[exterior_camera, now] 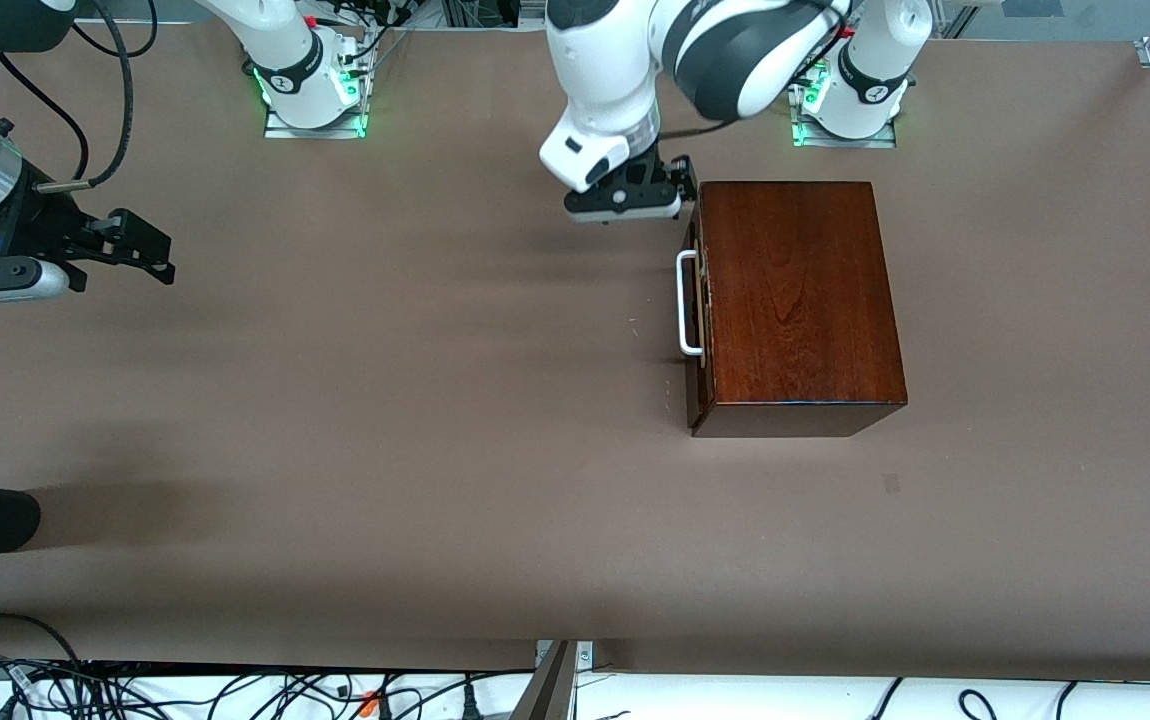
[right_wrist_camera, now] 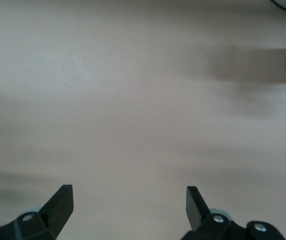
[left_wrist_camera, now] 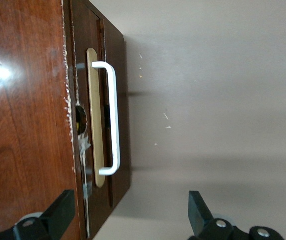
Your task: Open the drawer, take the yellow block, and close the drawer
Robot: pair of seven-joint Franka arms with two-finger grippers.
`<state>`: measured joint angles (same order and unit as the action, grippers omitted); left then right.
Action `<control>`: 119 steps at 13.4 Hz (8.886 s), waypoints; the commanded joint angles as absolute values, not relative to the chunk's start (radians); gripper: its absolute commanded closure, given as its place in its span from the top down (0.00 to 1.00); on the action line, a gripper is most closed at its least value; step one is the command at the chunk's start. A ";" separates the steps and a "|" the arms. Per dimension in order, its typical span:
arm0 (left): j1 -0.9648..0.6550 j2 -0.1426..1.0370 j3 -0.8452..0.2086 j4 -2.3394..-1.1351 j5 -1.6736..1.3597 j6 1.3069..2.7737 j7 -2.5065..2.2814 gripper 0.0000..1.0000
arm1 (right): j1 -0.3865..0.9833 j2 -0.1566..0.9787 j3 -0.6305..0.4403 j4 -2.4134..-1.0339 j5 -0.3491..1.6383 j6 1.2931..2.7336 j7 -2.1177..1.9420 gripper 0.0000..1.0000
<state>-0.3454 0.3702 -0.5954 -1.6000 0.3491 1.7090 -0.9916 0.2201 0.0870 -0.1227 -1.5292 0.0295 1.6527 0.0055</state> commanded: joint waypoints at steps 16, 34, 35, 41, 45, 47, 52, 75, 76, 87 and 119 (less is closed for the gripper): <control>-0.353 0.638 -0.577 -1.569 0.633 1.763 -1.017 1.00 | 0.207 0.092 -0.114 -1.520 0.043 1.663 0.012 1.00; -0.368 0.681 -0.566 -1.555 0.627 1.822 -1.120 1.00 | 0.201 0.092 -0.115 -1.520 0.044 1.663 0.012 1.00; -0.380 0.683 -0.566 -1.554 0.620 1.822 -1.120 1.00 | 0.201 0.092 -0.115 -1.517 0.044 1.664 0.012 1.00; -0.439 0.722 -0.566 -1.485 0.612 1.822 -1.193 1.00 | 0.204 0.092 -0.115 -1.517 0.048 1.671 0.012 1.00; -0.466 0.749 -0.566 -1.439 0.612 1.822 -1.223 1.00 | 0.201 0.103 -0.115 -1.513 0.051 1.677 0.012 1.00; -0.477 0.758 -0.568 -1.422 0.612 1.822 -1.230 1.00 | 0.210 0.104 -0.114 -1.514 0.049 1.677 0.021 1.00; -0.503 0.793 -0.568 -1.365 0.611 1.822 -1.238 1.00 | 0.209 0.104 -0.114 -1.513 0.049 1.680 0.021 1.00; -0.476 0.763 -0.601 -1.249 0.533 1.830 -1.224 1.00 | 0.198 0.138 -0.138 -1.519 0.029 1.629 0.011 1.00; -0.428 0.724 -0.638 -1.249 0.484 1.798 -1.169 1.00 | 0.198 0.140 -0.138 -1.519 0.028 1.629 0.009 1.00; 0.316 0.414 -0.968 -1.324 0.186 1.556 -0.767 1.00 | 0.287 0.173 0.025 -1.491 0.034 1.517 -0.147 1.00; -0.064 0.002 -0.024 -1.589 0.020 1.526 0.024 1.00 | 0.764 0.725 0.262 -1.318 -0.324 2.129 -0.394 1.00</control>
<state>-0.0651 0.0286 -0.0106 -1.5664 -0.0434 1.5360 -0.0101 0.7459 0.6749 0.2696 -1.3950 -0.3031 2.1425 -0.3812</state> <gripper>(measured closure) 0.000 0.000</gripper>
